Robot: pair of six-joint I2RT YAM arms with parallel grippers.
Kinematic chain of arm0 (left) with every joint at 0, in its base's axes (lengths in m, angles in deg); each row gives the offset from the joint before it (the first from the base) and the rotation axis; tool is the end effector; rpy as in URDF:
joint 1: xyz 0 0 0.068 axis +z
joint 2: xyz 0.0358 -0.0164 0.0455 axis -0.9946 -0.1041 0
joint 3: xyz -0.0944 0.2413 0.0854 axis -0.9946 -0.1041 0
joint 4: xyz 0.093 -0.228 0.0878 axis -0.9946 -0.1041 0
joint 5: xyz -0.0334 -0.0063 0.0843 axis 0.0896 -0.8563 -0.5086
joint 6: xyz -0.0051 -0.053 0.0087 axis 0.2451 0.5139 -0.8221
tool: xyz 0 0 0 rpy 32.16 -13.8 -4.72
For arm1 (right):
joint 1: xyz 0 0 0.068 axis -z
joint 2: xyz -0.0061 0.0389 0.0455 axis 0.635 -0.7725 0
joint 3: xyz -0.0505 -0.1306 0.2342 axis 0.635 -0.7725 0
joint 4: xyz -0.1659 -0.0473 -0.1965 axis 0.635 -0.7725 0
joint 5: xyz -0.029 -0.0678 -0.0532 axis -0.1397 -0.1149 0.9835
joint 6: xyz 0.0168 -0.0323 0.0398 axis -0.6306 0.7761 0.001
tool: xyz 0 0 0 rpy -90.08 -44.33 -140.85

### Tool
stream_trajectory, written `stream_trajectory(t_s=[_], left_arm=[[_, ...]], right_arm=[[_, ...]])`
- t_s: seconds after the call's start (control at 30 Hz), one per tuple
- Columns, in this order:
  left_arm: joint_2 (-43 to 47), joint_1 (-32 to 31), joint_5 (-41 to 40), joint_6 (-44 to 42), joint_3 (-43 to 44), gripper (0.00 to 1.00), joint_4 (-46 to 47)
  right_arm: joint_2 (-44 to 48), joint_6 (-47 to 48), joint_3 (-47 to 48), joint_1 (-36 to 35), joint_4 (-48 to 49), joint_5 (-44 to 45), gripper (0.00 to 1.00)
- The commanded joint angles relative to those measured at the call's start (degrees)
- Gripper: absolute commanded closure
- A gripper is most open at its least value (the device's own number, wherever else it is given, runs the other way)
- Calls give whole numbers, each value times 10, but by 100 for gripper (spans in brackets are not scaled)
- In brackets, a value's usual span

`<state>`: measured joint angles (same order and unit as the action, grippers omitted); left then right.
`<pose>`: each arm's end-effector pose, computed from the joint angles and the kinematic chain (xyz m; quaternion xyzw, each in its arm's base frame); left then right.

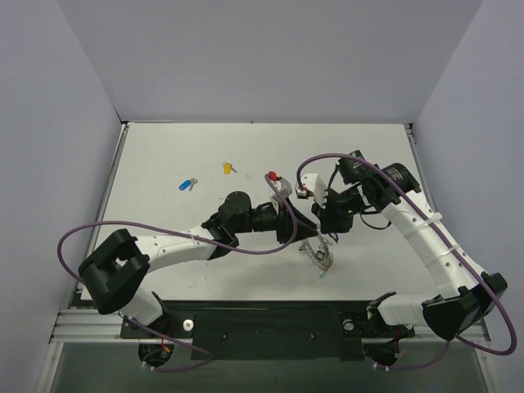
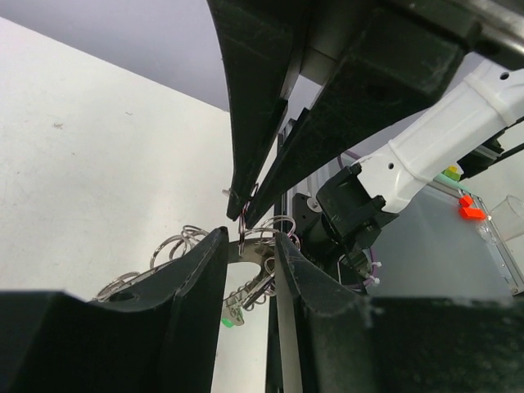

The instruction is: Put the keys on the keyring

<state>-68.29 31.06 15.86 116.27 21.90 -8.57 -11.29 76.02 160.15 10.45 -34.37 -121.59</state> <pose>0.1875 -0.2809 0.2746 0.3441 0.5908 -0.6049 0.4083 0.2034 0.1341 0.3679 -0.5921 0.7053 0.2313 0.3138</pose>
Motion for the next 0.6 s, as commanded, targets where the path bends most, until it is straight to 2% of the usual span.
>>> stream_trajectory(t_s=[0.0, 0.4, 0.53, 0.57], left_arm=[[-5, -5, -10, -10, 26, 62, -7], [-10, -5, 3, -6, 32, 73, -3], [-12, -5, 10, -6, 32, 80, -2], [-12, -5, 14, -6, 34, 85, -2]], right_arm=[[-3, -13, 21, -4, 1, -21, 100], [-7, -25, 20, -5, 6, -39, 100], [-8, -26, 21, -5, 6, -41, 100], [-7, -26, 23, -5, 5, -43, 100]])
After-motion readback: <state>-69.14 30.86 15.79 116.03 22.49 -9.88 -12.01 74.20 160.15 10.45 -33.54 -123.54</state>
